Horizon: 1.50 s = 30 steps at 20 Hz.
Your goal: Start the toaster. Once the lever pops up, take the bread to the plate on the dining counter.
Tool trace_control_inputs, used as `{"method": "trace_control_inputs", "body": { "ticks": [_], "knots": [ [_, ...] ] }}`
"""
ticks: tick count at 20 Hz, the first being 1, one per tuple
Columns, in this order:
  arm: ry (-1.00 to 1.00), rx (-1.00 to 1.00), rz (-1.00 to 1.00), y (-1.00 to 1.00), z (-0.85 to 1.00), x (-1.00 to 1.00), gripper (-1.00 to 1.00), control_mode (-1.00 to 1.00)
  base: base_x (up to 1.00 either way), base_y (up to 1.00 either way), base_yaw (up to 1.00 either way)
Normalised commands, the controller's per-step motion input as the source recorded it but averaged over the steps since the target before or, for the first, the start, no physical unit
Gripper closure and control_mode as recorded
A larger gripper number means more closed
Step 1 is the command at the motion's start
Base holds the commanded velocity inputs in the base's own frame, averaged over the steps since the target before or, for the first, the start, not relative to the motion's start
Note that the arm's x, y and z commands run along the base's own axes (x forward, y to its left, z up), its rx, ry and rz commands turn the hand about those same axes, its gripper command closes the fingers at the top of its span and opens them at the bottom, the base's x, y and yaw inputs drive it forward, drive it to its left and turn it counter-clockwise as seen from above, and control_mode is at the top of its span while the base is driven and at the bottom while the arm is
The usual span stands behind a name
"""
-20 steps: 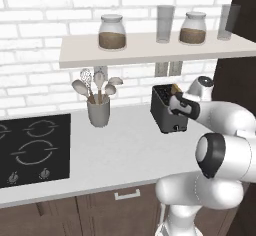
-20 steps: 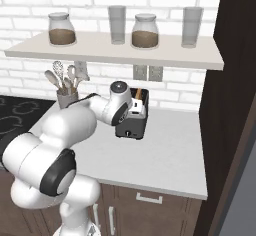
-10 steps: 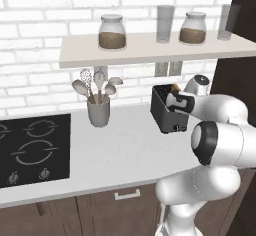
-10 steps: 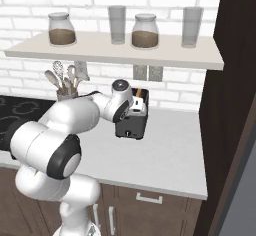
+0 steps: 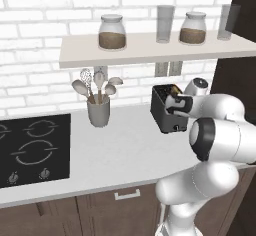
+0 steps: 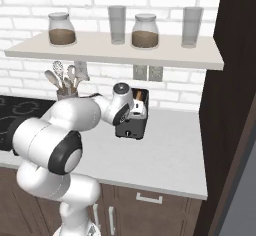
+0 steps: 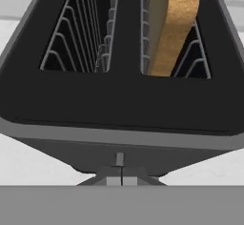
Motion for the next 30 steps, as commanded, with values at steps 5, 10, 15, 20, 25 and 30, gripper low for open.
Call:
{"method": "trace_control_inputs", "body": {
  "ticks": [5, 10, 15, 20, 25, 30],
  "knots": [
    [0.00, 0.00, 0.00, 0.00, -0.39, 0.00, 1.00, -1.00, 0.00, 0.00, 0.00],
    [0.00, 0.00, -0.01, 0.00, -0.48, 0.00, 1.00, -1.00, 0.00, 0.00, 0.00],
    [0.00, 0.00, -0.02, 0.00, -0.49, 0.00, 1.00, -1.00, 0.00, 0.00, 0.00],
    [-0.08, 0.00, -0.06, 0.00, 0.04, -0.51, 1.00, -1.00, 0.00, 0.00, 0.00],
    [-0.20, 0.00, -0.04, 0.00, 0.98, -0.74, 1.00, -1.00, 0.00, 0.00, 0.00],
    [-0.06, 0.00, -0.01, 0.00, 1.00, -0.21, 1.00, -1.00, 0.00, 0.00, 0.00]
  ]
}}
